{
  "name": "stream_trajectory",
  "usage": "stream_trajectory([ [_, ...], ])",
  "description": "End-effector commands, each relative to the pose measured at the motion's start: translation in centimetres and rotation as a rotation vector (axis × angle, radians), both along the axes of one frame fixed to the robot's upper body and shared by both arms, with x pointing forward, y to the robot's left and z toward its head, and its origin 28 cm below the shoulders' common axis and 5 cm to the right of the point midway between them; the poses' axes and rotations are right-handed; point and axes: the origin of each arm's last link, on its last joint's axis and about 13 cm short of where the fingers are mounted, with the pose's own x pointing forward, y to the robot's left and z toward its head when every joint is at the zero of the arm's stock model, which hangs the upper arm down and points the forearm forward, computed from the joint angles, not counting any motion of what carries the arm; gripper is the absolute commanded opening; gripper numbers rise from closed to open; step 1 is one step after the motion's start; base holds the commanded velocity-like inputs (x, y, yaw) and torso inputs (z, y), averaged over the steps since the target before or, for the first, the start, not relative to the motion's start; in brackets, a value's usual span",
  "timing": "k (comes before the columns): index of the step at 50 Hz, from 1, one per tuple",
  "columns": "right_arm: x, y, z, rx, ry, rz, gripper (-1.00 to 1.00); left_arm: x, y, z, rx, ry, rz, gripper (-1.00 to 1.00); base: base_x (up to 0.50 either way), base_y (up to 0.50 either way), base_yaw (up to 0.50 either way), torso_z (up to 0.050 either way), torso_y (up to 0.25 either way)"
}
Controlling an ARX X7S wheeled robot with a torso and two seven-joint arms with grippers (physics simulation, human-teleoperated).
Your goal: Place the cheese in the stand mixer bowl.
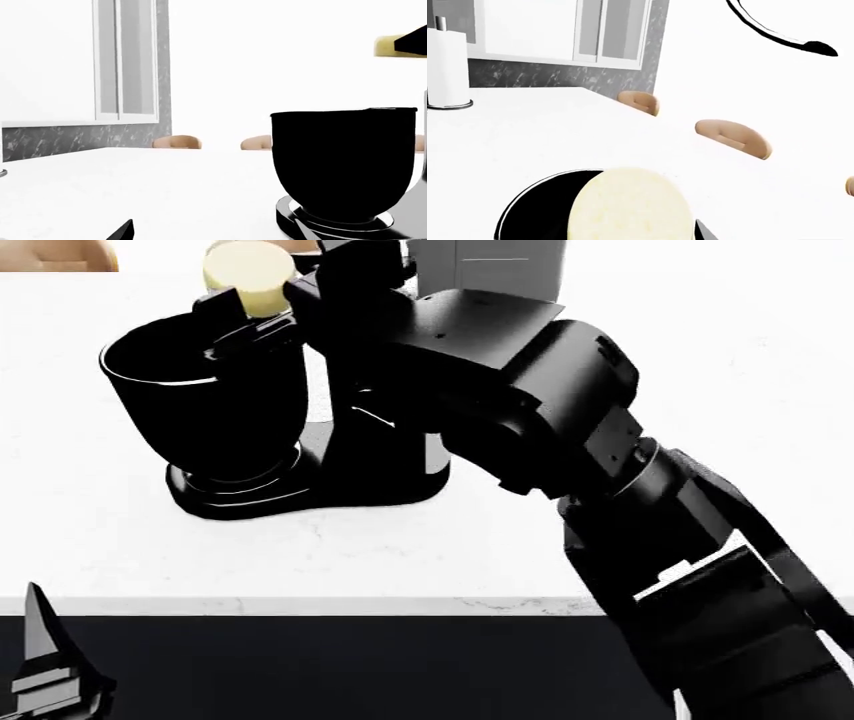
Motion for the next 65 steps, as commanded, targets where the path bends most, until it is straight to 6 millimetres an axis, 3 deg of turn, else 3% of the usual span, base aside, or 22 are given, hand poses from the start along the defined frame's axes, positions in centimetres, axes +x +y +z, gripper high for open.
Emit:
stream_trajectory([
  [1,2.2,0.2,1.5,-0.039,-0.015,-0.05,-1.0,0.0,0.0,0.0,-0.003,-0.001,0.0,1.0,0.0,0.0,0.0,0.0,0.0],
  [4,2.6,0.3,0.7,-0.059,-0.008,-0.054,-1.0,0.1,0.0,-0.1,-0.004,0.002,0.002,1.0,0.0,0.0,0.0,0.0,0.0],
  [26,3.4,-0.4,1.0,-0.094,-0.009,-0.072,-1.0,0.2,0.3,-0.5,-0.017,0.007,0.005,1.0,0.0,0.0,0.0,0.0,0.0],
  [49,3.1,0.5,-0.7,-0.044,-0.014,-0.035,-1.0,0.3,0.4,-0.7,-0.024,0.014,0.008,1.0,0.0,0.0,0.0,0.0,0.0],
  [65,2.5,1.1,-0.4,-0.028,-0.009,-0.005,-1.0,0.4,0.3,-0.6,-0.023,0.012,0.006,1.0,0.0,0.0,0.0,0.0,0.0],
])
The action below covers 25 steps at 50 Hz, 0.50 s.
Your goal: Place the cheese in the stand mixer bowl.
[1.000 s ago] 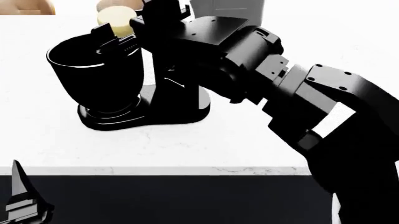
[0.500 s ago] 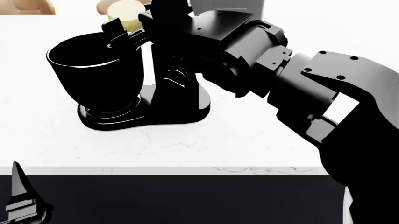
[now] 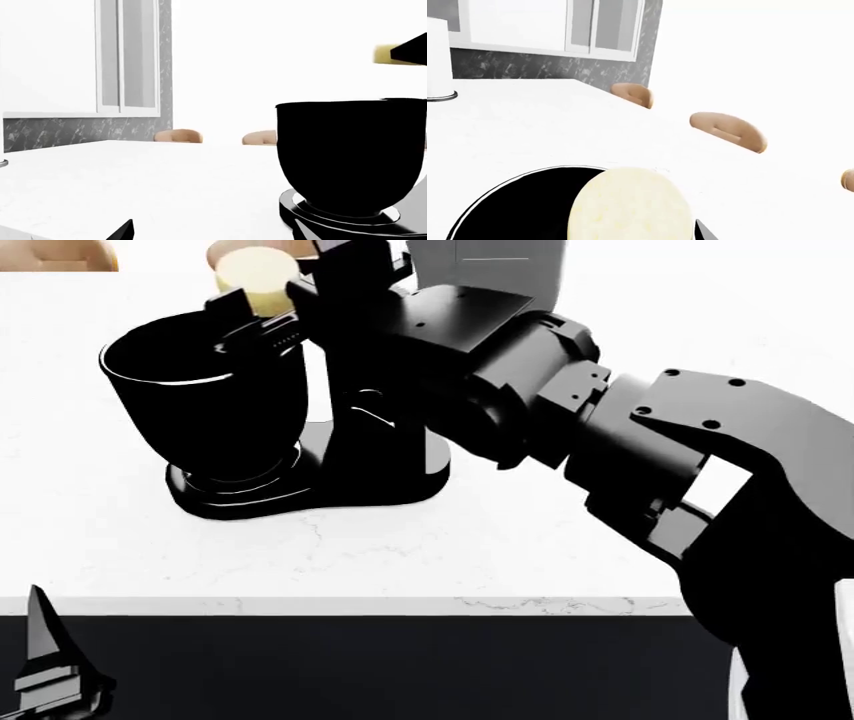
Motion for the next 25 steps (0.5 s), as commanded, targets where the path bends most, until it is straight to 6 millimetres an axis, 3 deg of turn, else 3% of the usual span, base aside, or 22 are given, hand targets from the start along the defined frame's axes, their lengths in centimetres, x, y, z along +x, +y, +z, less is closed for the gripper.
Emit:
stream_trajectory([
  [1,-0.38,0.36,0.21,-0.005,-0.023,0.019,-1.0,0.06,0.04,-0.03,-0.002,0.0,0.001,1.0,0.0,0.0,0.0,0.0,0.0],
  [20,-0.83,0.78,-0.31,-0.008,-0.004,0.032,-1.0,0.03,0.16,-0.17,-0.006,0.004,0.006,1.0,0.0,0.0,0.0,0.0,0.001],
  [21,-0.82,0.78,-0.39,-0.011,-0.004,0.025,1.0,0.02,0.17,-0.18,-0.006,0.004,0.006,1.0,0.0,0.0,0.0,0.0,0.0],
  [25,-0.82,0.8,-0.48,-0.009,-0.003,0.026,1.0,0.1,0.16,-0.26,-0.009,0.006,0.004,1.0,0.0,0.0,0.0,0.0,0.0],
])
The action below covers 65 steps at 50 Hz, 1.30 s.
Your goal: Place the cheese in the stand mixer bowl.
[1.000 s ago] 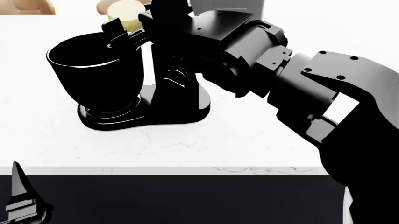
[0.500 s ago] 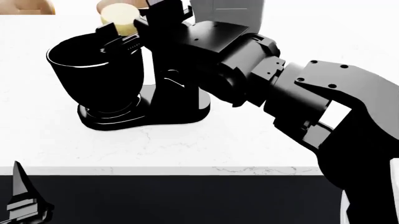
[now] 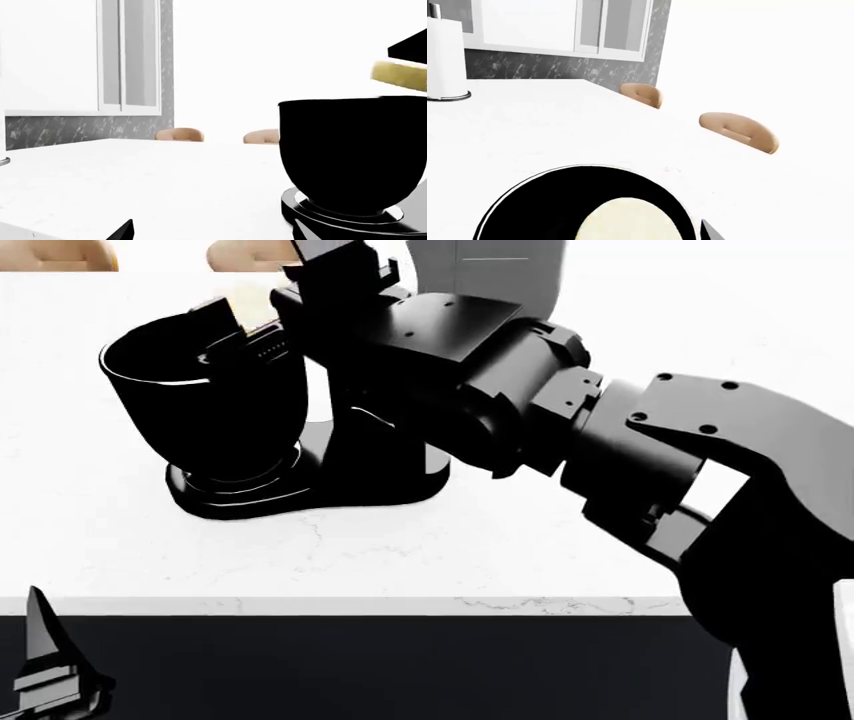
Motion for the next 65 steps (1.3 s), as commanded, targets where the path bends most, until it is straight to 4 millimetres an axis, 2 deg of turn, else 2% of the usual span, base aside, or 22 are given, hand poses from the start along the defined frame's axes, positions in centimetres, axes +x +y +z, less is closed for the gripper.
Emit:
stream_trajectory([
  [1,0.0,0.0,-0.2,-0.01,-0.01,-0.005,1.0,0.1,0.1,-0.1,-0.003,0.003,0.001,1.0,0.0,0.0,0.0,0.0,0.0],
  [19,0.0,0.1,-0.2,-0.002,-0.013,0.006,1.0,0.1,0.0,-0.2,-0.004,0.005,-0.002,1.0,0.0,0.0,0.0,0.0,0.0],
  [25,-0.8,1.0,1.0,0.164,-0.077,0.031,1.0,0.2,0.1,-0.2,-0.008,0.005,-0.003,1.0,0.0,0.0,0.0,0.0,0.0],
  [26,-1.1,1.4,1.2,0.173,-0.145,0.041,1.0,0.2,0.0,-0.2,-0.008,0.004,-0.007,1.0,0.0,0.0,0.0,0.0,0.0],
  [28,-1.8,1.5,1.4,0.196,-0.173,0.047,1.0,0.3,-0.2,-0.2,-0.004,0.005,-0.013,1.0,0.0,0.0,0.0,0.0,0.0],
  [31,-4.5,-0.4,1.2,0.209,-0.235,0.094,1.0,0.4,-0.4,-0.2,-0.001,0.003,-0.021,1.0,0.0,0.0,0.0,0.0,0.0],
  [32,-5.7,-1.5,0.3,0.234,-0.234,0.121,1.0,0.5,-0.5,-0.2,-0.003,0.002,-0.026,1.0,0.0,0.0,0.0,0.0,0.0],
  [36,-8.9,-4.2,-2.0,0.157,-0.359,0.094,1.0,0.5,-0.9,-0.1,0.002,-0.002,-0.04,1.0,0.0,0.0,0.0,0.0,0.0],
  [38,-9.3,-5.0,-2.5,0.165,-0.357,0.082,1.0,0.5,-0.9,-0.1,0.002,-0.003,-0.04,1.0,0.0,0.0,0.0,0.0,0.0],
  [41,-10.4,-6.9,-3.7,0.168,-0.395,-0.004,1.0,0.4,-1.0,0.2,0.006,-0.014,-0.047,1.0,0.0,0.0,0.0,0.0,0.0],
  [42,-11.1,-7.8,-4.3,0.146,-0.458,-0.06,1.0,0.5,-1.1,0.2,0.008,-0.017,-0.05,1.0,0.0,0.0,0.0,0.0,0.0],
  [48,-14.2,-11.1,-5.1,0.196,-0.586,-0.253,1.0,0.4,-1.3,0.4,0.011,-0.029,-0.057,1.0,0.0,0.0,0.0,0.0,0.0],
  [55,-16.9,-13.7,-6.5,0.231,-0.681,-0.416,1.0,0.5,-1.4,0.5,-0.007,-0.071,-0.083,1.0,0.0,0.0,0.0,0.0,0.0],
  [56,-17.6,-14.2,-7.1,0.209,-0.723,-0.482,1.0,0.4,-1.4,0.4,0.001,-0.07,-0.084,1.0,0.0,0.0,0.0,0.0,0.0],
  [60,-19.5,-15.2,-8.9,0.192,-0.802,-0.561,1.0,0.4,-1.5,0.4,0.013,-0.088,-0.088,1.0,0.0,0.0,0.0,0.0,0.0],
  [65,-21.1,-15.6,-10.1,0.201,-0.849,-0.645,1.0,0.0,-1.7,0.7,0.041,-0.127,-0.101,1.0,0.0,0.0,0.0,0.0,0.0],
])
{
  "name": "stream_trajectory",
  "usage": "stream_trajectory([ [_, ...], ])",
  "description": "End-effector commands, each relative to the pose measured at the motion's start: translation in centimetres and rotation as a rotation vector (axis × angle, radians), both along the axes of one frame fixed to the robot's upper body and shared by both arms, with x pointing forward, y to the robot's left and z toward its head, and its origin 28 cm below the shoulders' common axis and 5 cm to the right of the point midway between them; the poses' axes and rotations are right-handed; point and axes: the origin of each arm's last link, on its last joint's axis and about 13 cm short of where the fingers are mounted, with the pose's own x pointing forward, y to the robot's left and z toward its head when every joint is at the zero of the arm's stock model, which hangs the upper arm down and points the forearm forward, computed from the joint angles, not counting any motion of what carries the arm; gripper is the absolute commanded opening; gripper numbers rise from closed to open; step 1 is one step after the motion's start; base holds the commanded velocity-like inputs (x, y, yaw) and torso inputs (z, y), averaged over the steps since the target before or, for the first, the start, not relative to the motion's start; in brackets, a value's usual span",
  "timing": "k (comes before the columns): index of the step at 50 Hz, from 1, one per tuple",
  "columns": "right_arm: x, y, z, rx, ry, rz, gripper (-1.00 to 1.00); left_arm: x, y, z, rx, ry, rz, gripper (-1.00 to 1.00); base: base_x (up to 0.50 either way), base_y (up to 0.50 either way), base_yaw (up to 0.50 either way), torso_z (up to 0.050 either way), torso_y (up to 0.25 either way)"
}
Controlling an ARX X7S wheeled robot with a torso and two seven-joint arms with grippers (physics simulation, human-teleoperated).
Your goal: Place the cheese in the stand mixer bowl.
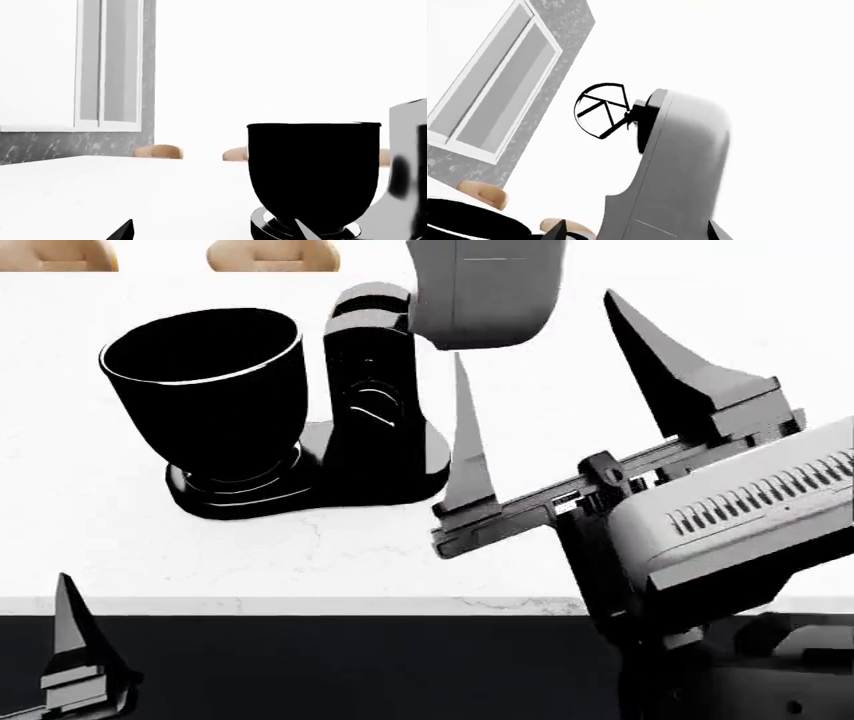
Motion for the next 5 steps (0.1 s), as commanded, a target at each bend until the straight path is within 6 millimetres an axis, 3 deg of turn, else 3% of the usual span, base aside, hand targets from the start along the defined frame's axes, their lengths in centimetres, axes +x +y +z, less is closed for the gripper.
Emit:
stream_trajectory([
  [1,-5.3,-2.7,-2.7,0.109,-0.178,-0.227,1.0,-0.3,-0.3,0.3,0.032,-0.065,-0.018,1.0,0.0,0.0,0.0,0.0,0.0],
  [5,-5.8,-4.0,-3.8,0.111,-0.181,-0.297,1.0,-0.6,-0.5,0.6,0.067,-0.116,-0.01,1.0,0.0,0.0,0.0,0.0,0.0],
])
